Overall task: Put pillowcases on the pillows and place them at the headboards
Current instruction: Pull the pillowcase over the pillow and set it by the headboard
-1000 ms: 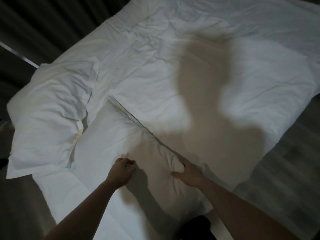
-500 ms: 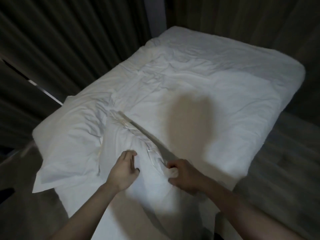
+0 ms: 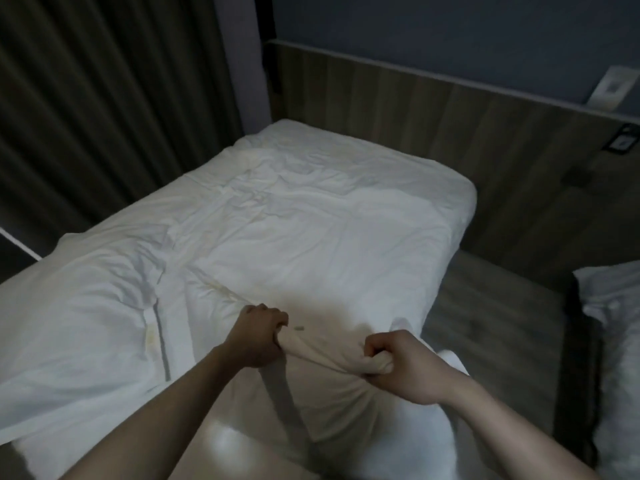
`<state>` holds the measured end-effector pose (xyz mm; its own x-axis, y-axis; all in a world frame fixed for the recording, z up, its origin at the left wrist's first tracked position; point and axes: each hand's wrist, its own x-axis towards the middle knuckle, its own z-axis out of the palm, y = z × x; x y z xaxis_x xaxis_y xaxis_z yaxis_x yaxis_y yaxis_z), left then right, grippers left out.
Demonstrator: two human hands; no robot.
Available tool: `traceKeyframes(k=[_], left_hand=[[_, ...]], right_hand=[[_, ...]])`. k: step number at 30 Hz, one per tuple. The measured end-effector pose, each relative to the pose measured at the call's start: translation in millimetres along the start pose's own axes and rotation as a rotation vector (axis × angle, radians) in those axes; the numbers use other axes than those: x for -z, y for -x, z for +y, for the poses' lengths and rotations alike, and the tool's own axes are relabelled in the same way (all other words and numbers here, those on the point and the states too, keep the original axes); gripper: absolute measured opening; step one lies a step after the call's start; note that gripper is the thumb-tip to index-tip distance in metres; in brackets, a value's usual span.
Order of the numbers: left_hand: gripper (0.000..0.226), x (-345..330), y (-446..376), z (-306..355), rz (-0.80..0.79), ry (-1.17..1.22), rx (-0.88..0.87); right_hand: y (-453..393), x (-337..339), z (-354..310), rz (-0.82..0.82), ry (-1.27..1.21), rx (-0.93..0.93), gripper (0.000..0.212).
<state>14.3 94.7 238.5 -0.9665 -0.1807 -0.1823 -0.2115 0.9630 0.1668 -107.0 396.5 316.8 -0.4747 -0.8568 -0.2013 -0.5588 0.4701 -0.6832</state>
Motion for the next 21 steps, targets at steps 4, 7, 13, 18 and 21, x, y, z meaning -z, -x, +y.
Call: traceKeyframes(k=[4, 7, 13, 18, 21], left_hand=[[0.018, -13.5, -22.8, 42.3, 0.006, 0.018, -0.123], [0.023, -25.0, -47.4, 72.0, -0.091, 0.013, -0.111], [0.022, -25.5, -109.9, 136.0, -0.177, 0.124, 0.078], [0.027, 5.4, -145.5, 209.9, -0.051, 0.141, 0.105], [0.031, 22.7, -168.0, 244.4, 0.023, 0.134, 0.126]], right_hand=[[29.8, 17.3, 44.8, -0.002, 0.074, -0.108, 0.026], [44.0, 29.1, 83.7, 0.001, 0.071, -0.147, 0.024], [58.3, 74.5, 177.1, 0.073, 0.050, -0.174, 0.024], [63.0, 136.5, 241.7, 0.073, 0.049, -0.165, 0.025], [59.0, 180.5, 268.6, 0.141, 0.030, -0.140, 0.025]])
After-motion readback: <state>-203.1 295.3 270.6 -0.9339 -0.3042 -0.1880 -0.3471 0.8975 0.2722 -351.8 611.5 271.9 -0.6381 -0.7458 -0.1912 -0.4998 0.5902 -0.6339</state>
